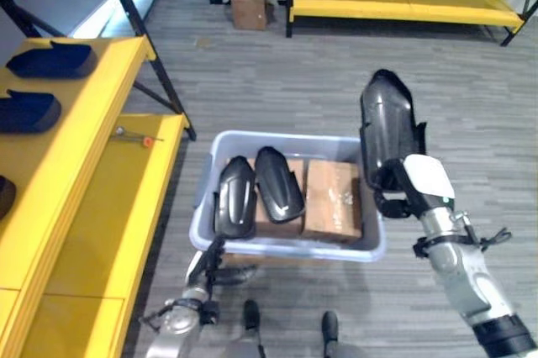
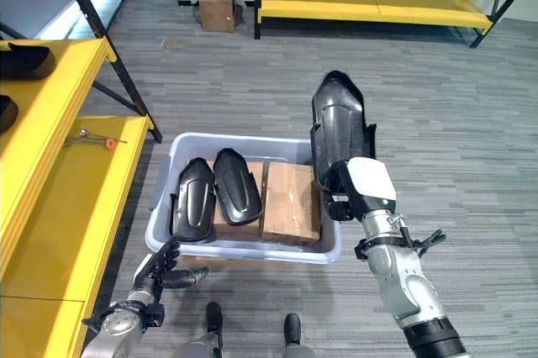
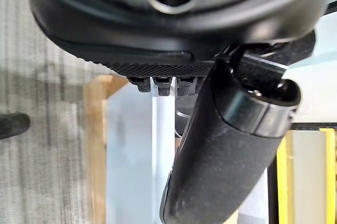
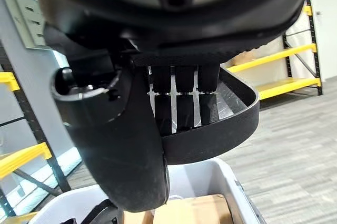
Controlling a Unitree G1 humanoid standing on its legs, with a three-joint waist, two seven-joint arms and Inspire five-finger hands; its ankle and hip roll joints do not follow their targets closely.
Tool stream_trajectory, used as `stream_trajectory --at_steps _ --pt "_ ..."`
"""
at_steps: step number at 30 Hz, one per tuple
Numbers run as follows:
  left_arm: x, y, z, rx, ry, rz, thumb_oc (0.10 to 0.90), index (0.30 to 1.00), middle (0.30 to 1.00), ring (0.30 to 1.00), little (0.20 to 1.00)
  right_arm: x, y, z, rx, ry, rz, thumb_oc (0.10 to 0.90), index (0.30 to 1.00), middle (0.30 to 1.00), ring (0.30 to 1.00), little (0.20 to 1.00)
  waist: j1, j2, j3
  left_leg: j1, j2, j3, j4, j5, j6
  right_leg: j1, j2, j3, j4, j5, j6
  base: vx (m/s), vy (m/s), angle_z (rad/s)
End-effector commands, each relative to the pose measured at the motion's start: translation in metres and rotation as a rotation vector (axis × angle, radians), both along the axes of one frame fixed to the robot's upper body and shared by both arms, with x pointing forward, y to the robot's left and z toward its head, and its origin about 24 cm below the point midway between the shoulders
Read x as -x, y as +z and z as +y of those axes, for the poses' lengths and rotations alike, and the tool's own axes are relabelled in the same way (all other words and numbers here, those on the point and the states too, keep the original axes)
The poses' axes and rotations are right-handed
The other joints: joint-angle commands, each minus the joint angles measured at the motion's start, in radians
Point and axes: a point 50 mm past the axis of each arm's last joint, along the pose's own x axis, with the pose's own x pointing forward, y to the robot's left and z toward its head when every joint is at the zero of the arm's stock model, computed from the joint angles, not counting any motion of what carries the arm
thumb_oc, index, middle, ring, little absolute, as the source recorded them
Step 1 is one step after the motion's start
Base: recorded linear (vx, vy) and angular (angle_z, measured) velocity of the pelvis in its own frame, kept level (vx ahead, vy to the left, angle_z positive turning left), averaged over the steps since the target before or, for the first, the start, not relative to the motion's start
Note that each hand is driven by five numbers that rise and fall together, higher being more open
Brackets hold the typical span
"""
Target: Move parts from the plastic box to the shelf.
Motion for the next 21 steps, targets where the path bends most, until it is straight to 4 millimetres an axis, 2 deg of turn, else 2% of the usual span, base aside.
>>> stream_trajectory --at_steps 1,5,7,9,12,18,21 --pt "-0.014 0.006 -0.003 -0.031 -0.048 -0.063 0.900 1.000 1.000 1.000 1.000 -0.014 0.057 0.017 0.115 0.130 -0.241 0.400 0.300 0.300 0.300 0.300 0.000 -0.028 -0.155 0.078 0.077 -0.050 0.000 -0.083 -0.049 0.011 -0.028 -0.012 0.008 0.013 0.046 0.00 -0.035 -0.07" --pt "-0.014 0.006 -0.002 -0.032 -0.047 -0.060 0.900 1.000 1.000 1.000 1.000 -0.016 0.060 0.026 0.124 0.176 -0.239 0.400 0.300 0.300 0.300 0.300 0.000 -0.027 -0.162 0.085 0.085 -0.051 0.000 -0.072 -0.049 0.023 -0.018 -0.013 0.015 0.009 0.035 -0.01 -0.046 -0.04" --pt "-0.014 0.006 -0.003 -0.035 -0.050 -0.059 0.900 1.000 1.000 1.000 1.000 -0.016 0.061 0.035 0.133 0.222 -0.233 0.400 0.300 0.300 0.300 0.300 0.001 -0.023 -0.161 0.094 0.099 -0.056 0.000 -0.063 -0.054 0.027 -0.004 -0.014 0.047 -0.018 0.020 -0.02 -0.080 0.00" --pt "-0.014 0.006 -0.003 -0.035 -0.049 -0.060 0.900 1.000 1.000 1.000 1.000 -0.016 0.061 0.035 0.133 0.223 -0.233 0.400 0.300 0.300 0.300 0.300 -0.001 -0.022 -0.161 0.094 0.100 -0.057 0.000 -0.063 -0.055 0.026 -0.003 -0.015 0.051 -0.020 0.019 -0.03 -0.063 0.02" --pt "-0.010 0.004 -0.002 -0.024 -0.030 -0.051 0.900 1.000 1.000 1.000 1.000 -0.018 0.067 0.049 0.145 0.294 -0.243 0.400 0.300 0.300 0.300 0.300 0.005 -0.009 -0.154 0.110 0.140 -0.068 0.000 -0.045 -0.066 0.025 0.042 -0.024 0.116 -0.084 -0.013 -0.02 -0.178 0.05" --pt "-0.007 0.001 -0.001 -0.004 0.005 -0.043 0.900 1.000 1.000 1.000 1.000 -0.019 0.084 0.063 0.155 0.367 -0.305 0.400 0.300 0.300 0.300 0.300 0.017 0.003 -0.125 0.091 0.191 -0.095 0.000 0.023 -0.092 0.018 0.099 -0.048 0.156 -0.116 -0.052 -0.05 -0.182 0.11" --pt "-0.002 -0.001 -0.002 0.025 0.027 -0.032 0.900 1.000 1.000 1.000 1.000 -0.023 0.098 0.072 0.170 0.404 -0.349 0.400 0.300 0.300 0.300 0.300 0.040 0.018 -0.092 0.050 0.210 -0.140 0.000 0.084 -0.113 0.025 0.127 -0.092 0.138 -0.122 -0.070 -0.12 -0.200 0.30"
